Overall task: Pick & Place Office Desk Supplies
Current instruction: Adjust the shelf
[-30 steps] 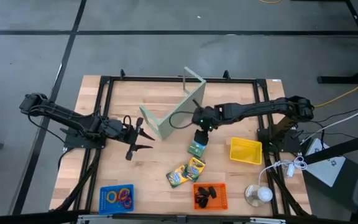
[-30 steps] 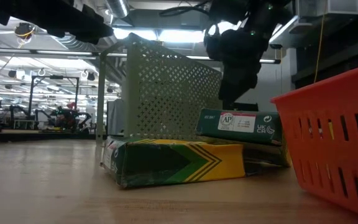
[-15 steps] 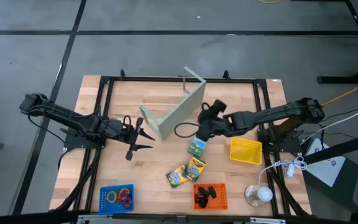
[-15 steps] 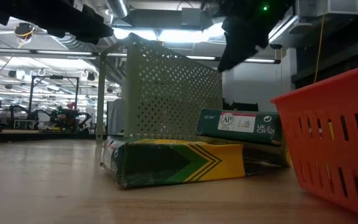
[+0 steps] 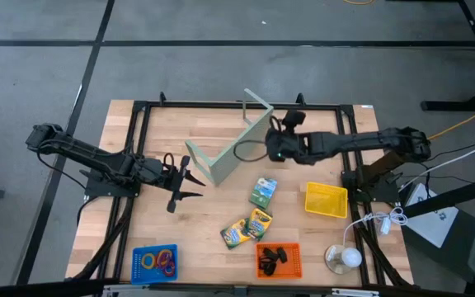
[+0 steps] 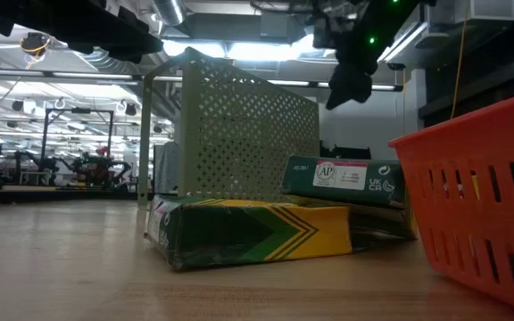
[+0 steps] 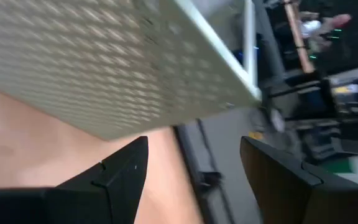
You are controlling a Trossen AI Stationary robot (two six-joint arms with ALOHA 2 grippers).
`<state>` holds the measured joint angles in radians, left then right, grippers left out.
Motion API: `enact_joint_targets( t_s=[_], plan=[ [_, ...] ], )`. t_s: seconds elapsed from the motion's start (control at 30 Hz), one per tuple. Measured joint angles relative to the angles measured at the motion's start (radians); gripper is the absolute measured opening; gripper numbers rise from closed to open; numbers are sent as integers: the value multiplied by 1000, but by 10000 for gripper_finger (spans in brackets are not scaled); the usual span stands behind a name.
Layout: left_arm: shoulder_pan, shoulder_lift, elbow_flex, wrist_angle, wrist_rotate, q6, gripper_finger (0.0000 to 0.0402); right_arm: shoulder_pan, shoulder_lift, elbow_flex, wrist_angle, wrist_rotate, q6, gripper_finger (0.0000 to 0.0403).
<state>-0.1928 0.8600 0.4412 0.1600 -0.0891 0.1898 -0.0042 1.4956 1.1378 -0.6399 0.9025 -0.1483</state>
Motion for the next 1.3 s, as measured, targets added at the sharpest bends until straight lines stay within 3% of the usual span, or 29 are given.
enact_joint_targets(
  t_s=[0.17,0.43,0.67,0.83,0.97,1.17,1.3],
  plan=[
    [0,0,0,0,0,0,145,-51,0,1,11,0,-166,256],
    [0,0,0,-4,0,5,145,-186,0,57,0,-265,-155,256],
    [0,0,0,-7,0,5,145,-175,0,156,-47,-211,-172,255],
    [0,0,0,-7,1,5,145,-149,0,216,-30,-260,-233,255],
    [0,0,0,-7,1,4,145,-183,0,218,-83,-274,-193,255],
    [0,0,0,-15,7,-3,145,-321,-18,174,-103,-537,-78,255],
    [0,0,0,-39,8,-10,145,-395,-50,82,-41,-644,-72,255]
  ],
)
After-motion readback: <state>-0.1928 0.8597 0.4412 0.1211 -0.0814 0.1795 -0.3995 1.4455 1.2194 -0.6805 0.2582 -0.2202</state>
